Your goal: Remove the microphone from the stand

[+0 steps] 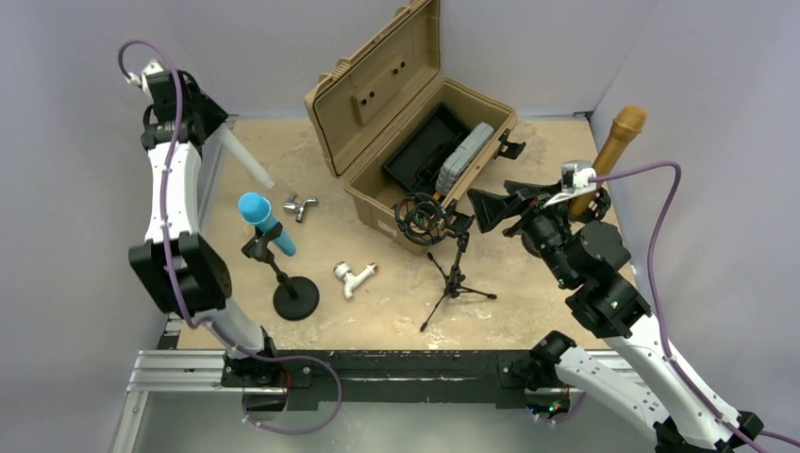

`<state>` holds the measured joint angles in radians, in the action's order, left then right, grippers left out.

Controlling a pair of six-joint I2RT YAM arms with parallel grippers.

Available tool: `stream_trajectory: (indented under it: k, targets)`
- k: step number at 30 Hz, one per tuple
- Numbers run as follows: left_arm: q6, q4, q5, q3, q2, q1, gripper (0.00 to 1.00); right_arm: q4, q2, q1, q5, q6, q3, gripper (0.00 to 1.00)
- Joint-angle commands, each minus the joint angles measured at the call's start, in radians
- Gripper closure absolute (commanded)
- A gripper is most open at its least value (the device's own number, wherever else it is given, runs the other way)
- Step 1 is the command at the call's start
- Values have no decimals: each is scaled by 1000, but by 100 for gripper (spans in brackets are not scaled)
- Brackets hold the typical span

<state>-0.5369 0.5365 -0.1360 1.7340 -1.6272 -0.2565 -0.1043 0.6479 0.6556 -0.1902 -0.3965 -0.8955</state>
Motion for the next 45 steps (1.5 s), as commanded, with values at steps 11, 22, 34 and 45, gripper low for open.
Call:
stream_trajectory:
  k: [11, 22, 34, 45]
  targets:
    - [-710, -396, 508, -24, -508, -48, 100, 17, 56, 4, -15, -6, -64, 7]
    - [-869, -410, 363, -71, -613, -31, 100, 4, 75, 4, -32, -36, -71, 8]
    - [-838, 18, 232, 64, -640, -36, 63, 1, 75, 4, -35, -33, -73, 8]
    - [-805, 17, 248, 101, -614, -36, 22, 6, 69, 4, -32, -33, -59, 8]
